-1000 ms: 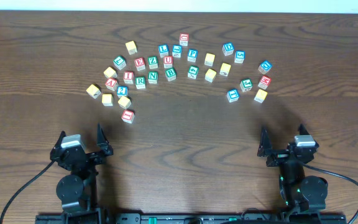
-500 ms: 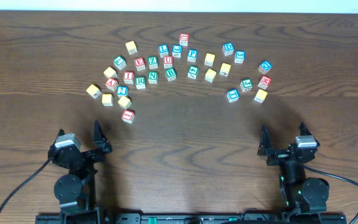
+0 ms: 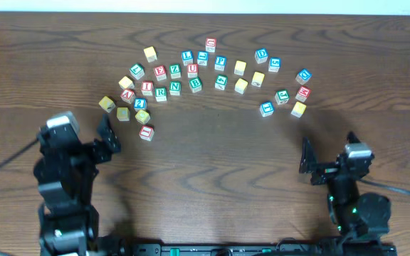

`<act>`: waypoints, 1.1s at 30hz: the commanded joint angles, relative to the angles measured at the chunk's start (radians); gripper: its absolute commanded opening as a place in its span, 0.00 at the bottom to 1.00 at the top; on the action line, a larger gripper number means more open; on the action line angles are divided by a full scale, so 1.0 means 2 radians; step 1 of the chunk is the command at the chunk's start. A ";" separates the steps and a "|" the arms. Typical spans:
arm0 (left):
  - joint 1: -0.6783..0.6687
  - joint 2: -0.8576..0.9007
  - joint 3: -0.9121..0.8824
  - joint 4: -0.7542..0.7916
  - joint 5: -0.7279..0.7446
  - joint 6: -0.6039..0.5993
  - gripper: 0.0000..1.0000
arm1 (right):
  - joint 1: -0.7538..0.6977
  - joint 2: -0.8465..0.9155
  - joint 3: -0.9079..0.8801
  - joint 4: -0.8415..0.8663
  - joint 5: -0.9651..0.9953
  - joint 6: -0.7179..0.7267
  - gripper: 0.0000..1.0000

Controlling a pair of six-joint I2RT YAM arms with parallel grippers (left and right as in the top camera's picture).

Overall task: Spell out NEURIPS
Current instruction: 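Raise both arms and move the grippers over the block cluster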

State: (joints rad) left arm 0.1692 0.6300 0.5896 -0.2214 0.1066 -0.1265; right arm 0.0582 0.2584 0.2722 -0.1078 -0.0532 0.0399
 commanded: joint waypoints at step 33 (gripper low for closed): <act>-0.049 0.527 0.653 -0.454 0.037 0.081 0.98 | -0.003 0.669 0.641 -0.399 -0.095 0.022 0.99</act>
State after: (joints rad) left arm 0.0696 1.6825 1.8664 -1.1328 0.1719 0.0307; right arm 0.0563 1.5799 1.5280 -0.9020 -0.2405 0.0750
